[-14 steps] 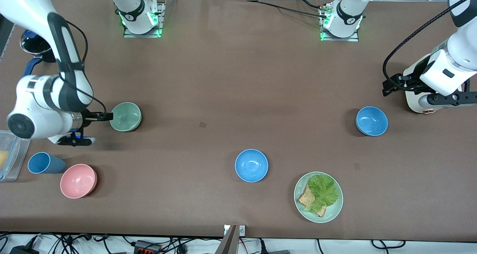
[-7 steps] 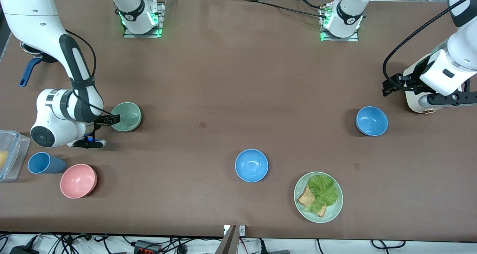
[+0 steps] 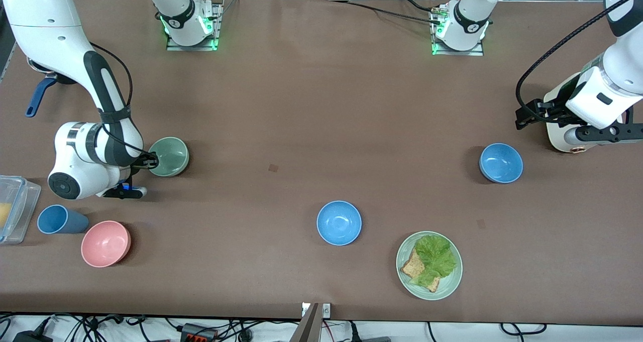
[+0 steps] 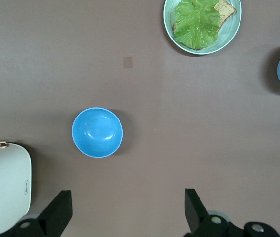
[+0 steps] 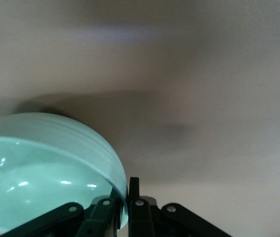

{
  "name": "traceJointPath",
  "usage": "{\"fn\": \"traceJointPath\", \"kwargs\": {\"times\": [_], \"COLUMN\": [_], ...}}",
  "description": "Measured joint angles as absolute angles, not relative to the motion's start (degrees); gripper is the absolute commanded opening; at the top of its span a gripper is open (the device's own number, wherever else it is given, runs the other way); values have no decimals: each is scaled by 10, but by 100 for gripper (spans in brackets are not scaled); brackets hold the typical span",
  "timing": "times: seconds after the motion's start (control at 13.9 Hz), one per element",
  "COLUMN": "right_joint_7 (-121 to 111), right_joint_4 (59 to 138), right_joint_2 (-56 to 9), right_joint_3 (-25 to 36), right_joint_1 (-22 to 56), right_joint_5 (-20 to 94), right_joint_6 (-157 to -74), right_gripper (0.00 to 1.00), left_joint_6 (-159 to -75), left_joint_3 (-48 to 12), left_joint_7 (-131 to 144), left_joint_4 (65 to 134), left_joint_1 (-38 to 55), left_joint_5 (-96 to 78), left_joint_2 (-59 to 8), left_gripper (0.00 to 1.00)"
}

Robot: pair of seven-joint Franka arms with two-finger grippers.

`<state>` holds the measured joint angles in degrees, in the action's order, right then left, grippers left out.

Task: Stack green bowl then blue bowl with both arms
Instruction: 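Carry the green bowl with the right gripper toward the table middle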

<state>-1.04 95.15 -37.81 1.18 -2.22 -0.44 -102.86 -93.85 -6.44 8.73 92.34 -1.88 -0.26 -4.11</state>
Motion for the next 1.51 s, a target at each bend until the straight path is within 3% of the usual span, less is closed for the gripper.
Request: {"fn": "traceJointPath", "kwargs": {"times": [0.22, 0.65, 0.94, 1.51], "right_joint_7": [-10, 23, 109, 214], "right_joint_4": [939, 878, 869, 868], "right_joint_2": [-371, -362, -363, -409], "right_joint_3": [-6, -133, -149, -149], "right_joint_1": [-21, 14, 95, 239], "right_joint_5": [21, 61, 69, 100], "right_joint_6": [-997, -949, -970, -1088], "right_gripper": [0, 0, 0, 0], "left_joint_6": [-939, -939, -939, -917], "left_joint_3": [-64, -64, -63, -61], "left_joint_7": [87, 87, 87, 87], "left_joint_4": [923, 923, 923, 924], "left_joint_1": [-19, -19, -20, -22], "left_joint_5": [-3, -3, -3, -3], "left_joint_2": [-41, -41, -41, -60], "left_gripper": [100, 100, 100, 100]}}
